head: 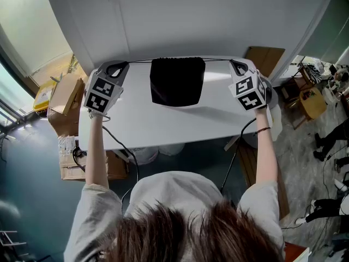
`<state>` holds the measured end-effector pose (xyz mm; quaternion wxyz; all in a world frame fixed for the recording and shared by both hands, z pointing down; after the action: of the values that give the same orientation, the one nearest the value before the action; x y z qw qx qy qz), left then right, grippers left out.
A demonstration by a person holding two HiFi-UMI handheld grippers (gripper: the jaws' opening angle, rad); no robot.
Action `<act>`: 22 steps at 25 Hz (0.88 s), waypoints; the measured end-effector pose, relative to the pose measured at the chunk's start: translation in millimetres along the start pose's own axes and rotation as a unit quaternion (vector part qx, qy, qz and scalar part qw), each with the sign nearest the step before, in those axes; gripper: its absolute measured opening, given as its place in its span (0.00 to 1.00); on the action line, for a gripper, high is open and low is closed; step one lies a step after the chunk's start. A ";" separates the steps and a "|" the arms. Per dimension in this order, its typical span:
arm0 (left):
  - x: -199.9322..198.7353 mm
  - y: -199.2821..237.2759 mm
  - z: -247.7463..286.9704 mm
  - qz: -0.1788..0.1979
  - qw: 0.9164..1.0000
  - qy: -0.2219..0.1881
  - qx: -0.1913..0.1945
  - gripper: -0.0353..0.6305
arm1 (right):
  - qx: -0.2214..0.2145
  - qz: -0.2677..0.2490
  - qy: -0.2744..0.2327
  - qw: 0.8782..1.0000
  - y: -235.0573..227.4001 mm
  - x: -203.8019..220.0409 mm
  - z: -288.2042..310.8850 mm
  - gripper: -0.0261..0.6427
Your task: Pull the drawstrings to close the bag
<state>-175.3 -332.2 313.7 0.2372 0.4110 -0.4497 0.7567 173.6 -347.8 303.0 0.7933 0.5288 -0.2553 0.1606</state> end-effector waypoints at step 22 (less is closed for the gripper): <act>2.2 2.2 -1.0 -0.010 1.000 -0.004 -0.015 0.06 | 0.037 0.036 0.009 0.999 -9.7 13.2 1.8 0.06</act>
<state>-178.6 -332.4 314.2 0.2485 0.4151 -0.4581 0.7457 189.0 -353.4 303.8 0.7692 0.5470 -0.2607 0.2028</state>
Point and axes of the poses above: the fingertips, and each gripper's own axes: z forward along the fingers, y to its left, x out of its underside, the point moved 1 cm from there along -z, backward along the fingers, and after that the axes turned 3 degrees about -z, right-handed, at the moved point
